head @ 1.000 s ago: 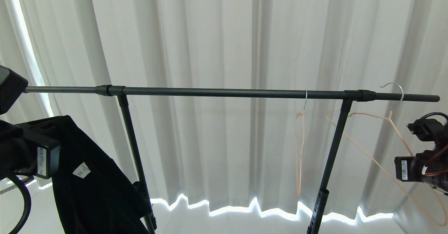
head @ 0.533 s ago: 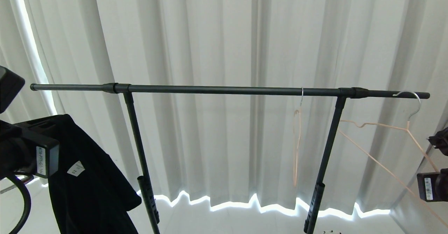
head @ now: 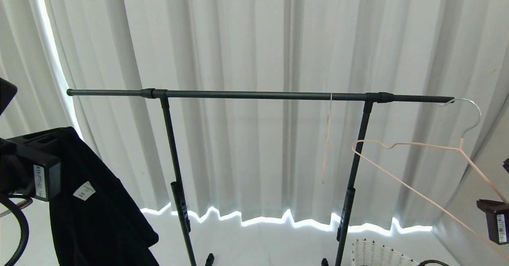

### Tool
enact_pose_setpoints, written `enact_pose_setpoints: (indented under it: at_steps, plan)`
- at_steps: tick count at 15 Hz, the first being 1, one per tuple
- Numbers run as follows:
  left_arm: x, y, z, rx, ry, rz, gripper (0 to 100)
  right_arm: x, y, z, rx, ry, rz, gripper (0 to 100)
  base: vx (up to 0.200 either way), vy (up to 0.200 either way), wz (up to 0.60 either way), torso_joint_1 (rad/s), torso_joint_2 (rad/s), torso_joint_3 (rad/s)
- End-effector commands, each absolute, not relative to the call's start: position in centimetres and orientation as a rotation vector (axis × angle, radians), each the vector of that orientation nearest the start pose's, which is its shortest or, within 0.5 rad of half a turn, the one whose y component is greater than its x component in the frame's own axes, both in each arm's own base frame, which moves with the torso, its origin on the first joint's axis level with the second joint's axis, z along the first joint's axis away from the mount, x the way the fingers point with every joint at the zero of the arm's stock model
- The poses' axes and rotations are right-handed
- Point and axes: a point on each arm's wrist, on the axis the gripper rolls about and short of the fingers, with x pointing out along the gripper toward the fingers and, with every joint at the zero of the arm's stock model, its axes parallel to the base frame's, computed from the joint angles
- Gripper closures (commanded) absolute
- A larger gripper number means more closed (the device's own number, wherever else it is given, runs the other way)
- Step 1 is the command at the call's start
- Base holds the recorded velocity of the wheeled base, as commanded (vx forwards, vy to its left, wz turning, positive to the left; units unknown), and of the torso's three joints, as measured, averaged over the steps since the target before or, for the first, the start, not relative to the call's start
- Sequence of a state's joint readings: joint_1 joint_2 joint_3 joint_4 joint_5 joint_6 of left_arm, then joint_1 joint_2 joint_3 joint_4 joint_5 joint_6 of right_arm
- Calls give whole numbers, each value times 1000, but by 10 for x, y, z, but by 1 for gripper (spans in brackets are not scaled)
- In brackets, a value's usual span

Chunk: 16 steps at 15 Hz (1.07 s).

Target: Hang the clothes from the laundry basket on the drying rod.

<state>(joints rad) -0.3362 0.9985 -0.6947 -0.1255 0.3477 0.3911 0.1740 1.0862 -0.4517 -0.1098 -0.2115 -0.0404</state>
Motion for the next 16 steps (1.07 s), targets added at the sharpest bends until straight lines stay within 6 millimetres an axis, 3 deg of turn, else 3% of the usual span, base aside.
enact_pose_setpoints:
  at_steps: [1,7,14,16]
  plan:
    - [119,-33,255,446,158,-19,100,125,20,178,-138,469,-5,100,0,0,0,0,0,0]
    - [118,-33,250,490,172,-20,100,112,44,184,-176,411,209,100,0,0,0,0,0,0]
    - [119,-34,246,514,189,-30,100,102,66,185,-270,375,416,100,0,200,0,3,6,2]
    - [123,-35,243,519,205,-39,100,98,72,185,-278,370,478,100,0,0,0,0,0,0]
